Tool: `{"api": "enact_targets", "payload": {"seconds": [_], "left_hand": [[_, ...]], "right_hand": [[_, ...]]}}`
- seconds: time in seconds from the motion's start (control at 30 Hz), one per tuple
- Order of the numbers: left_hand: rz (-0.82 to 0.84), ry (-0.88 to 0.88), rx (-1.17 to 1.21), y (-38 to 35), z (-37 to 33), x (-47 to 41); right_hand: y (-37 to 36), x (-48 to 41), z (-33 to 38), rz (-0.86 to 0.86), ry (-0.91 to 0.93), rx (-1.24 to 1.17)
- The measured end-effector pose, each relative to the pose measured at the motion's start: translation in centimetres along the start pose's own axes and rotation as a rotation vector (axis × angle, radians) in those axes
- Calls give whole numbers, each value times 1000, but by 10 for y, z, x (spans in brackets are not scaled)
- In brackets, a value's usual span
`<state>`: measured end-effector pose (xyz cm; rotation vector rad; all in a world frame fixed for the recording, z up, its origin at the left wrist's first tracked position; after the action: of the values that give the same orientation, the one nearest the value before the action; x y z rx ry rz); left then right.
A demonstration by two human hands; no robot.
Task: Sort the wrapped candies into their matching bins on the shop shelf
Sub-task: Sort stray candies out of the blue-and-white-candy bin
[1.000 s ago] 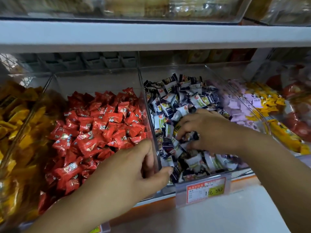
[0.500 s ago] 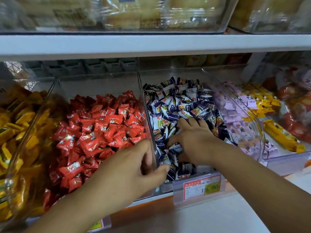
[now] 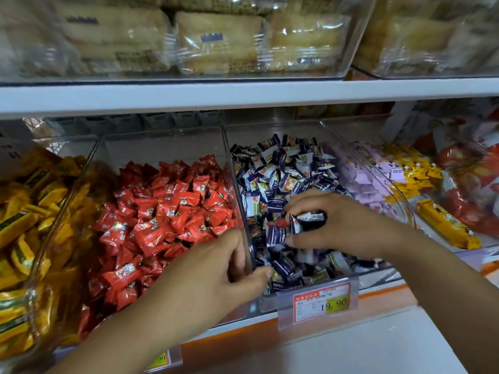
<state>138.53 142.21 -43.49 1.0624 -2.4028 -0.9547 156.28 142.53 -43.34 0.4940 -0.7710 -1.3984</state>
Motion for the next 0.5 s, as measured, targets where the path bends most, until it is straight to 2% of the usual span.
{"api": "enact_targets", "payload": {"seconds": [0.27,0.5], "left_hand": [[6,-13,7,-2,2,-1],[9,-13,-15,-1,4,-1]], "right_hand": [[17,7,25,-140,86,-88],[5,-5,54,-137,156,-179]]}}
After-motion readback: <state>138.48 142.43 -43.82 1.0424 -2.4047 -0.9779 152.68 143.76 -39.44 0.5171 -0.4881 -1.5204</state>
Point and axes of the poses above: each hand's wrist, its own x-axis away from the middle knuckle, its own y-axis out of the back of the hand, z = x × y, the point moved 9 cm from there along -x, towards the middle knuckle, and after that the axes turned 3 degrees about -y, right-handed, at the moved point
